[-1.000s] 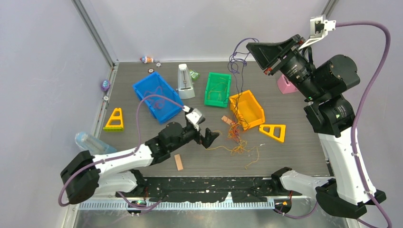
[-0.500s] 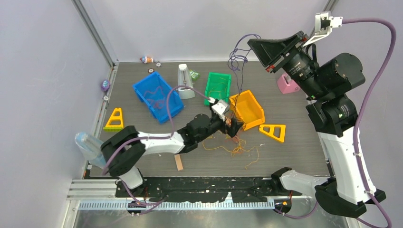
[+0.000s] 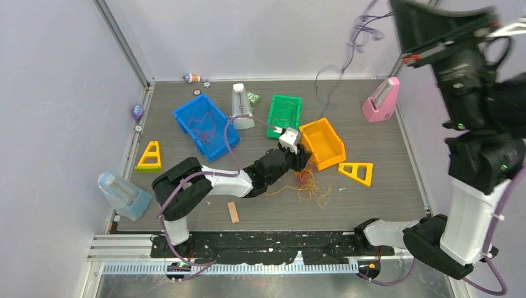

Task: Untangle the cables

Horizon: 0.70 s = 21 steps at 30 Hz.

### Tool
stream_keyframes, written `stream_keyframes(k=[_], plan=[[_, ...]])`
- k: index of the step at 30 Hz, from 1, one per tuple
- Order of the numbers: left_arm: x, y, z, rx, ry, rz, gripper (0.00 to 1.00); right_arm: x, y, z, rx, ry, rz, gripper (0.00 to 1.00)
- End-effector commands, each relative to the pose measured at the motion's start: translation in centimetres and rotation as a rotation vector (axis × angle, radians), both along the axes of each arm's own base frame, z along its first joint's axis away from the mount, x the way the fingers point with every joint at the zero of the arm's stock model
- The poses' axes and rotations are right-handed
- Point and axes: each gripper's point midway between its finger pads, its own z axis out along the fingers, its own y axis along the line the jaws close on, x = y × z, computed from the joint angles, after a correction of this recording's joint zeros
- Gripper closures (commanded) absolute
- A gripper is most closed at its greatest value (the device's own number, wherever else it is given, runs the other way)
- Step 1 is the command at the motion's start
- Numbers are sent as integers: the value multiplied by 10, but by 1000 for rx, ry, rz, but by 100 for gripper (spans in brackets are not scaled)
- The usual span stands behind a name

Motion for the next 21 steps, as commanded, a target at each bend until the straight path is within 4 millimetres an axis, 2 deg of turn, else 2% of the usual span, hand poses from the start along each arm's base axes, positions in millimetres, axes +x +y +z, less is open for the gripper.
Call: stream_keyframes(k=[1, 3, 6, 9, 10, 11, 12, 13, 14, 15, 16, 18, 21], plan=[[-3, 27, -41, -23, 120, 82, 66, -45, -66, 54, 140, -159, -221, 95], [-8, 39, -52, -18, 142, 89, 66, -57, -86, 64, 180, -193, -292, 95], [-13, 55, -46, -41, 141, 85, 75, -55, -100, 57, 185, -176, -371, 95], [-19, 73, -31, -27, 118, 86, 88, -37, -98, 25, 137, -99, -404, 95], [-21, 79, -29, -6, 114, 92, 95, -42, -101, 20, 138, -96, -411, 95], [-22, 87, -26, 12, 111, 102, 99, -27, -98, 4, 111, -55, -432, 95], [-24, 95, -25, 34, 114, 109, 100, -29, -101, -1, 104, -50, -444, 95], [-26, 103, -24, 52, 121, 111, 100, -17, -99, -16, 82, -11, -463, 95], [-29, 109, -21, 62, 124, 107, 100, -17, -102, -21, 74, -3, -482, 95], [-32, 113, -14, 70, 118, 98, 100, -6, -100, -35, 52, 32, -503, 95], [-35, 115, -10, 87, 117, 88, 95, -5, -103, -41, 39, 41, -523, 95], [-42, 116, -6, 126, 129, 54, 81, 12, -108, -63, 5, 100, -591, 95], [-50, 113, 2, 165, 168, 6, 64, 25, -111, -80, -38, 143, -650, 95]])
